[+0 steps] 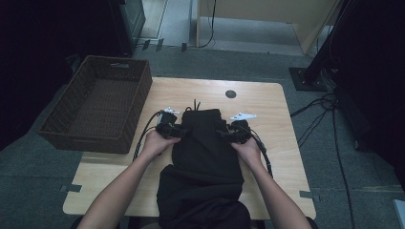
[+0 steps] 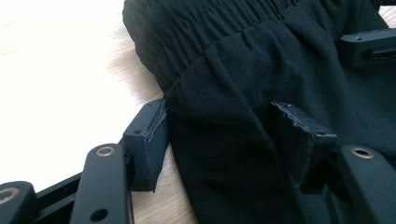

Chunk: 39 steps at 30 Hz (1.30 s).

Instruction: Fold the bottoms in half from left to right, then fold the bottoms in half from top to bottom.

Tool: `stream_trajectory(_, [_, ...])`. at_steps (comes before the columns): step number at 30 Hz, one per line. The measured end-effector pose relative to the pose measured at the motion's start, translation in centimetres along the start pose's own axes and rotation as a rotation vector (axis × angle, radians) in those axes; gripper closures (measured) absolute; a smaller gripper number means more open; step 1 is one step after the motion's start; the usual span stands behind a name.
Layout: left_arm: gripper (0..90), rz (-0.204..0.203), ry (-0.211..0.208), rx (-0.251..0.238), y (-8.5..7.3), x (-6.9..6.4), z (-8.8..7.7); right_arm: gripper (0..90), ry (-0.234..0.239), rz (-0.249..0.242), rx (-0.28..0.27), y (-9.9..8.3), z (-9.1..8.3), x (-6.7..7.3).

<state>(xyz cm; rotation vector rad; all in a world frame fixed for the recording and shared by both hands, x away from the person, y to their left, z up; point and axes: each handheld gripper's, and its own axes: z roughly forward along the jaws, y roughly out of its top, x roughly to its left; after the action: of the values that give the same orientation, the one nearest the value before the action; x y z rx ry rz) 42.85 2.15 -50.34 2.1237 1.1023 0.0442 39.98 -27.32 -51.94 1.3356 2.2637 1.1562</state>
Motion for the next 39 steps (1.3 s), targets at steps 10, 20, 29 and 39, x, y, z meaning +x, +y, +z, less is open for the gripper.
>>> stream_trajectory(10, [57.2,0.041,0.031,0.010,0.3,0.0,0.2,43.6,-0.019,-0.034,-0.005,0.1,0.3,0.1])
stream_trajectory(20, [86.4,0.031,-0.011,0.026,0.1,0.2,0.3,72.7,0.027,-0.013,0.005,0.1,0.0,0.0])
stream_trajectory(29, [87.7,-0.010,-0.012,-0.001,1.1,0.7,0.3,81.6,0.080,0.091,0.046,1.5,0.1,-1.4])
stream_trajectory(39, [87.7,0.044,0.081,-0.207,8.6,1.3,-2.7,81.7,-0.044,0.011,-0.154,8.7,-0.7,-2.5])
